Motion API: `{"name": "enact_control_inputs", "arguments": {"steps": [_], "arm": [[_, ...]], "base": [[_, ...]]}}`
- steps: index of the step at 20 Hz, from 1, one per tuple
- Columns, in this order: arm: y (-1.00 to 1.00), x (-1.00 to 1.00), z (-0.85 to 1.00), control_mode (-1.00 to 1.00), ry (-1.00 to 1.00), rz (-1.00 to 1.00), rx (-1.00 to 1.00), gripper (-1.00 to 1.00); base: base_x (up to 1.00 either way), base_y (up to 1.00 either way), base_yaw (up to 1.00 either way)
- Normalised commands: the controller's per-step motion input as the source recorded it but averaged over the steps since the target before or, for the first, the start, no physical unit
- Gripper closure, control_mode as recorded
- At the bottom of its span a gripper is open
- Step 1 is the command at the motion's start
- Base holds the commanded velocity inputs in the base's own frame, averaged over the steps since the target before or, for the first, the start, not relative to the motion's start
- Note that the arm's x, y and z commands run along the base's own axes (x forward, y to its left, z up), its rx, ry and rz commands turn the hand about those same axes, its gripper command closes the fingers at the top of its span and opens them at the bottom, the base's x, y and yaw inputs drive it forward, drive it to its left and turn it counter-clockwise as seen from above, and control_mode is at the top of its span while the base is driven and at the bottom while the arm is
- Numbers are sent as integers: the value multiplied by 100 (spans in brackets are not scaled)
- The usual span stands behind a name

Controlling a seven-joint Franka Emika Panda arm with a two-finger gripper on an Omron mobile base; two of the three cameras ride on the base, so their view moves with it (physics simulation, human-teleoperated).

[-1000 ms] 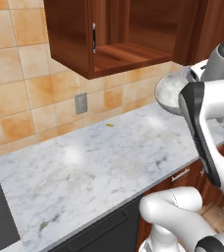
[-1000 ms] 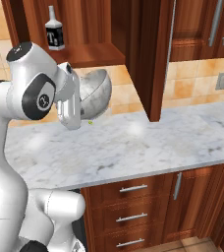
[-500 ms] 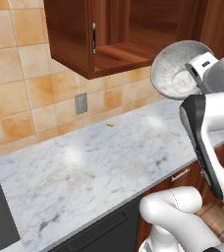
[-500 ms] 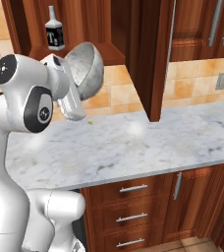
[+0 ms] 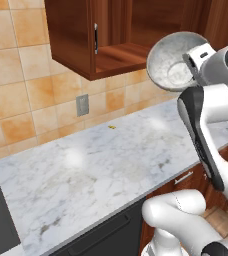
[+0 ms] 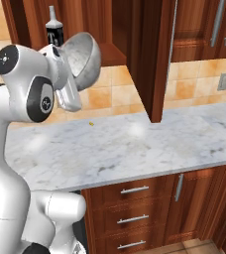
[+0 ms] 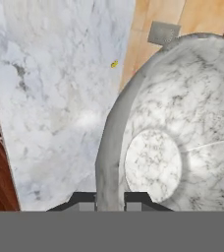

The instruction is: Pick the mug and place it in the sink. Pick the bowl and place it in the open cabinet and then close the cabinet.

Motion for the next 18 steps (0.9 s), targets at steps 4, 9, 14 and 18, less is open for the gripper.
{"name": "enact_control_inputs", "arguments": {"steps": [4, 9, 14, 18], "arm": [[0, 6, 43, -100, 1, 13, 34, 100], [8, 24, 13, -100, 6, 21, 22, 100], [22, 38, 13, -100, 10, 8, 6, 100], [42, 40, 8, -100, 1, 0, 0, 100]], "base": [[0, 0, 0], [0, 0, 0], [0, 0, 0], [0, 0, 0]]}}
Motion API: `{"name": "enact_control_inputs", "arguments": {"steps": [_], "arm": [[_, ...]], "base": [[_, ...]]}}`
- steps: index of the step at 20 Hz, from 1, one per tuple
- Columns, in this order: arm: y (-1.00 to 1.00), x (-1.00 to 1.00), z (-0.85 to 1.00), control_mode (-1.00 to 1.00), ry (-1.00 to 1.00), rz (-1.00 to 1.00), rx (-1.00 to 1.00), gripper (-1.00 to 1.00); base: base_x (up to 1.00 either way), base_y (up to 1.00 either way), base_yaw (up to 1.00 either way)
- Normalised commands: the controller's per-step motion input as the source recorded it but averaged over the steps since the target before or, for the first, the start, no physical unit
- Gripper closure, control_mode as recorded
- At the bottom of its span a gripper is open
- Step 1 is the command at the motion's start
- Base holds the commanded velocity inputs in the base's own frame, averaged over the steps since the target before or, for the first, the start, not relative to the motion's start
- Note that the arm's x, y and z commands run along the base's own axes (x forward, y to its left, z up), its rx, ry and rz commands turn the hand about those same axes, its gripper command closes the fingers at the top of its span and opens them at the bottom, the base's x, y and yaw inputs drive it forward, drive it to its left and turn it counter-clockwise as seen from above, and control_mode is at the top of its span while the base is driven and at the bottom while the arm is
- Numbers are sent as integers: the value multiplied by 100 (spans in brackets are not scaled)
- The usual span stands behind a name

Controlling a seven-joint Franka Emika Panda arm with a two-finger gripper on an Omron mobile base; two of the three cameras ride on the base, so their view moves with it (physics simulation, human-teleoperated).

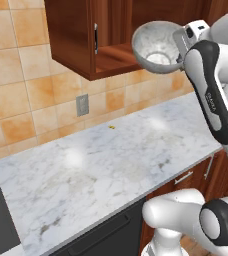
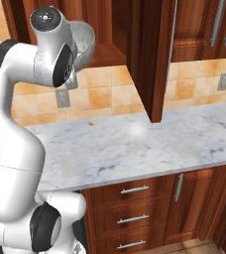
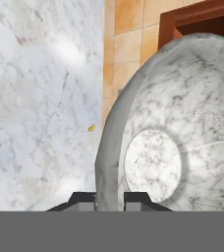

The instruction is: Pick the mug and place it in the sink. Pick the bowl and place it in the open cabinet and then close the cabinet.

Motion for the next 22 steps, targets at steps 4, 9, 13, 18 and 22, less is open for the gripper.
{"name": "enact_control_inputs", "arguments": {"steps": [4, 9, 13, 18, 22], "arm": [[28, 48, 3, -100, 0, 0, 0, 100], [4, 45, 0, -100, 0, 0, 6, 100], [1, 58, 0, -100, 0, 0, 8, 100], [11, 61, 0, -100, 0, 0, 5, 100], [12, 65, 0, -100, 0, 0, 5, 100]], "base": [[0, 0, 0], [0, 0, 0], [0, 0, 0], [0, 0, 0], [0, 0, 0]]}}
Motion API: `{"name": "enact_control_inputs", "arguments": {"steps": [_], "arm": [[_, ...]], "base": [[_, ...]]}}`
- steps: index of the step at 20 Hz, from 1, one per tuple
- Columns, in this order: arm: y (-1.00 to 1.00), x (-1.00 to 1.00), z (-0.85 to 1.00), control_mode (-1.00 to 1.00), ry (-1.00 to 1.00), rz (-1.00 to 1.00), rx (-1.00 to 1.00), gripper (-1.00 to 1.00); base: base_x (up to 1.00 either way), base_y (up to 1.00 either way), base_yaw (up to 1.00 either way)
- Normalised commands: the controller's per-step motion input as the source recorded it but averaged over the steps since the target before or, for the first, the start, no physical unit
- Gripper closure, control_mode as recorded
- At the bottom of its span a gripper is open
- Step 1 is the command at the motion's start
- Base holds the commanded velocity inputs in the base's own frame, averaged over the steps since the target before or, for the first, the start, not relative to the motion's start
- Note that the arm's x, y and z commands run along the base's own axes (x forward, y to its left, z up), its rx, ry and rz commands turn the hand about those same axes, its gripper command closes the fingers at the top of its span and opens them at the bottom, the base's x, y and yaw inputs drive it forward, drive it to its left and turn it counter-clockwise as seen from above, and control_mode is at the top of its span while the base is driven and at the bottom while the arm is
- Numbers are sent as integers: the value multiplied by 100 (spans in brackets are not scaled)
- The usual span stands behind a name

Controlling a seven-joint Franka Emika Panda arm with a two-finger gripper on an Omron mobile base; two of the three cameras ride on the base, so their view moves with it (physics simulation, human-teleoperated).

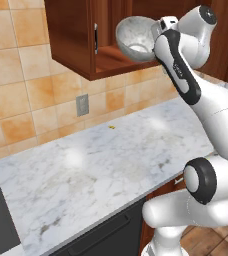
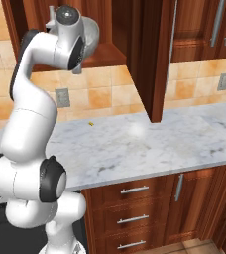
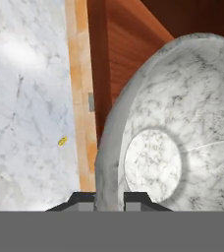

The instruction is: Pick the mug and place it in the sink. Pick the bowl and place it in the open cabinet and then close the cabinet.

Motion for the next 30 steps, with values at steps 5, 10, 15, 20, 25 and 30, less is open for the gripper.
{"name": "enact_control_inputs", "arguments": {"steps": [5, 10, 15, 20, 25, 30], "arm": [[2, 57, 0, -100, 0, 0, 7, 100], [1, 46, -1, -100, 0, 0, 9, 100], [10, 29, -11, -100, 0, 0, 6, 100], [16, 18, -25, -100, 0, 0, 3, 100], [8, 14, -19, -100, 0, 0, 3, -100], [7, 9, 4, -100, 0, 0, 0, -100]], "base": [[0, 0, 0], [0, 0, 0], [0, 0, 0], [0, 0, 0], [0, 0, 0], [0, 0, 0]]}}
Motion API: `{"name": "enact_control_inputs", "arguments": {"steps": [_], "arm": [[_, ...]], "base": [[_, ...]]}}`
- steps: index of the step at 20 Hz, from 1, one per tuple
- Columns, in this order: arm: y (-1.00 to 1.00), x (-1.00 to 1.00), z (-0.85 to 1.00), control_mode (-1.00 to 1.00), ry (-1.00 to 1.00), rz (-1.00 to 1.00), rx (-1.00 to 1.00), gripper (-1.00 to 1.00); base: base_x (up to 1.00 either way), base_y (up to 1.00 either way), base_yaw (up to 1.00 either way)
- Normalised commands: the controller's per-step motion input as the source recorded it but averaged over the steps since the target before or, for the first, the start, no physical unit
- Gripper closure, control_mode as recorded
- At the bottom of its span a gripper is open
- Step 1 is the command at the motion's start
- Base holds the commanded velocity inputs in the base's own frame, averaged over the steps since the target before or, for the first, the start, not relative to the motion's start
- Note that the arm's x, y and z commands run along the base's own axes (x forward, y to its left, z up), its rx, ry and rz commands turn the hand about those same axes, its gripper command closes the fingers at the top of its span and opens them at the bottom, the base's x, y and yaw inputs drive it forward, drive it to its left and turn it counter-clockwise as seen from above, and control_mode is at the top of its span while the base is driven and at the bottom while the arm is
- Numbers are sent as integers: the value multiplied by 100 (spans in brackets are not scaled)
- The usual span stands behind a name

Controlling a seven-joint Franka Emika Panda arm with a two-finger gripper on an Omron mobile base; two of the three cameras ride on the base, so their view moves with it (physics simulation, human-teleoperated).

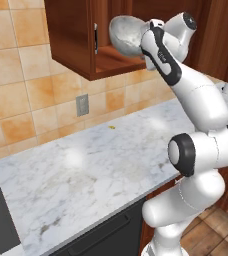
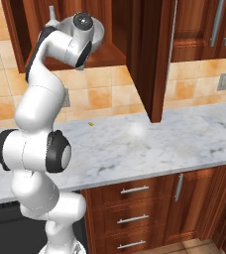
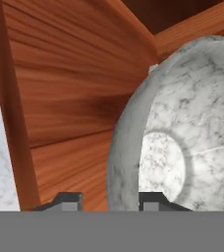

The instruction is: Pick the mug and place it in the sink. Pick the bowl and place it in the open cabinet and then close the cabinet.

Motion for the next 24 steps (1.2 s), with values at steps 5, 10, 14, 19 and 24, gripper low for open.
{"name": "enact_control_inputs", "arguments": {"steps": [5, 10, 14, 19, 24], "arm": [[5, 1, 14, -100, 0, 0, 0, -100], [7, 6, 14, -100, 0, 0, 0, -100], [15, 17, 22, -100, -10, 0, 0, -100], [6, 20, 24, -100, -27, 0, 0, -100], [1, -17, 2, -100, -46, 0, 0, -100]], "base": [[0, 0, 0], [0, 0, 0], [0, 0, 0], [0, 0, 0], [0, 0, 0]]}}
